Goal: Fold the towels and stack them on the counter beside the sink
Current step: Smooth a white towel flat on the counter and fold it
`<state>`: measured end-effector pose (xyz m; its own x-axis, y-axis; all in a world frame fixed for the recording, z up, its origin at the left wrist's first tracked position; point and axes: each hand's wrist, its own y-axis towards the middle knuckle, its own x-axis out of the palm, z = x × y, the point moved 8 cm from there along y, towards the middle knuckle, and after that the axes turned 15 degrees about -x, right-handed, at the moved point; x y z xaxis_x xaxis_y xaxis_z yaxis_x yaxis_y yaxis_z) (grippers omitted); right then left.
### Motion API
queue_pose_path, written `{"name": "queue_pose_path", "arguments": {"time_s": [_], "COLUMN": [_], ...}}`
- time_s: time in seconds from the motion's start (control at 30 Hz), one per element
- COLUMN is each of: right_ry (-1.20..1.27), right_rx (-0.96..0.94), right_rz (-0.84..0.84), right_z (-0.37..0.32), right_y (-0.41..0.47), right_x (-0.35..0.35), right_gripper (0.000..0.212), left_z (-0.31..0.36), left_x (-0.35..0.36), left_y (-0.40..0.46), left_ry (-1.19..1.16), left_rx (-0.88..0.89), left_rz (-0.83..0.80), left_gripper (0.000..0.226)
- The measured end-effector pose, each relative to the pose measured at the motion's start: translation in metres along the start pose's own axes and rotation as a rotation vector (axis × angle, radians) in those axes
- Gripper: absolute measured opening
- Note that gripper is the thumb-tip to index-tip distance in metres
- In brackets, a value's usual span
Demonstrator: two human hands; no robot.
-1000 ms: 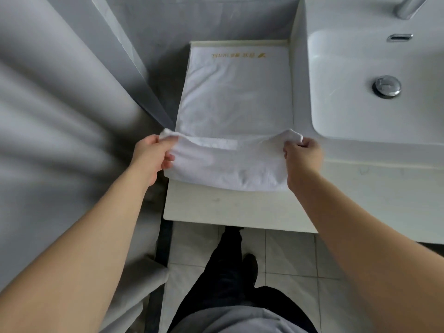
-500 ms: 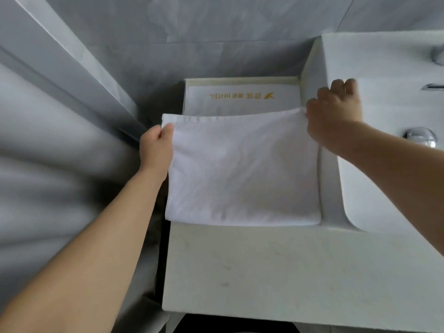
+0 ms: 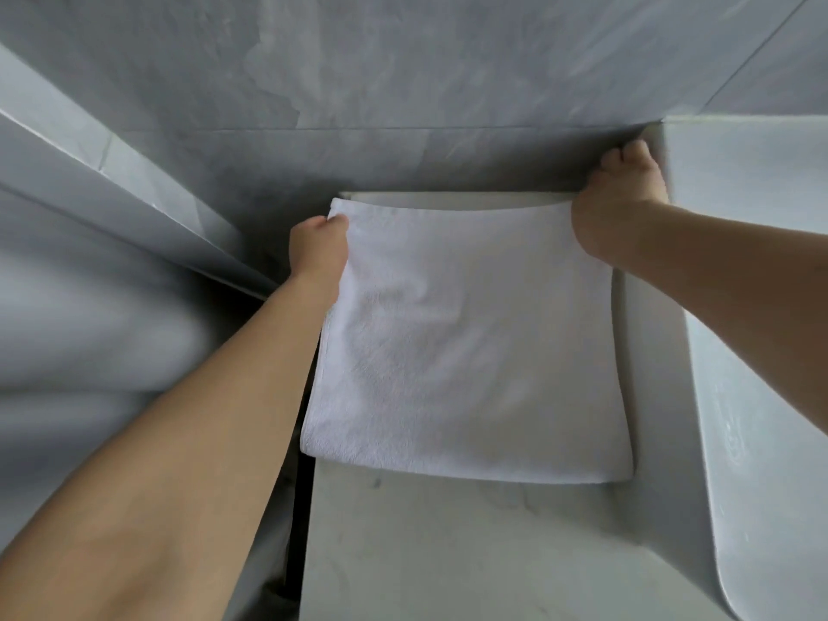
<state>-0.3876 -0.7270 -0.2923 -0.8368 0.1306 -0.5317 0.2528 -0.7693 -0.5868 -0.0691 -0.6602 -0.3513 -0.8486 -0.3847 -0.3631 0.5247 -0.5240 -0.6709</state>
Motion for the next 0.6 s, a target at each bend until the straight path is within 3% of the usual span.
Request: {"name": "queue_pose_path", "arguments": {"time_s": [0.1, 0.17, 0.3, 0.4, 0.47, 0.53, 0.57, 0.6], "right_ry": [0.195, 0.447, 1.353, 1.93, 1.989, 1.861, 1.783, 1.882], "right_rx": [0.044, 0.131, 0.473, 0.87, 0.881, 0.91, 0.918, 0.989], "right_rz": [-0.012, 0.07, 0.358, 0.42, 0.394, 0.365, 0.418, 0.532], "right_z": [-0.001, 0.0, -0.005, -0.019, -0.02, -0.009, -0.001, 0.002], "right_y": [0.018, 0.027, 0.023, 0.009, 0.016, 0.012, 0.012, 0.009], "right_x": [0.009, 0.014, 0.043, 0.065, 0.066, 0.051, 0.046, 0.047], "right_gripper": [0.047, 0.045, 0.038, 0.037, 0.037, 0.038, 0.037, 0.035], "left_z": [0.01, 0.02, 0.037, 0.036, 0.032, 0.032, 0.032, 0.032], "left_x": [0.007, 0.012, 0.028, 0.03, 0.027, 0.027, 0.028, 0.028], "left_y": [0.007, 0.005, -0.013, -0.007, 0.005, 0.011, 0.012, 0.011], "left_ry": [0.185, 0.385, 0.455, 0.382, 0.347, 0.365, 0.365, 0.354], "left_rx": [0.089, 0.199, 0.374, 0.333, 0.265, 0.251, 0.247, 0.245], "left_rz": [0.12, 0.234, 0.321, 0.32, 0.315, 0.324, 0.341, 0.367], "left_gripper": [0.035, 0.034, 0.024, 0.021, 0.024, 0.029, 0.033, 0.036]}}
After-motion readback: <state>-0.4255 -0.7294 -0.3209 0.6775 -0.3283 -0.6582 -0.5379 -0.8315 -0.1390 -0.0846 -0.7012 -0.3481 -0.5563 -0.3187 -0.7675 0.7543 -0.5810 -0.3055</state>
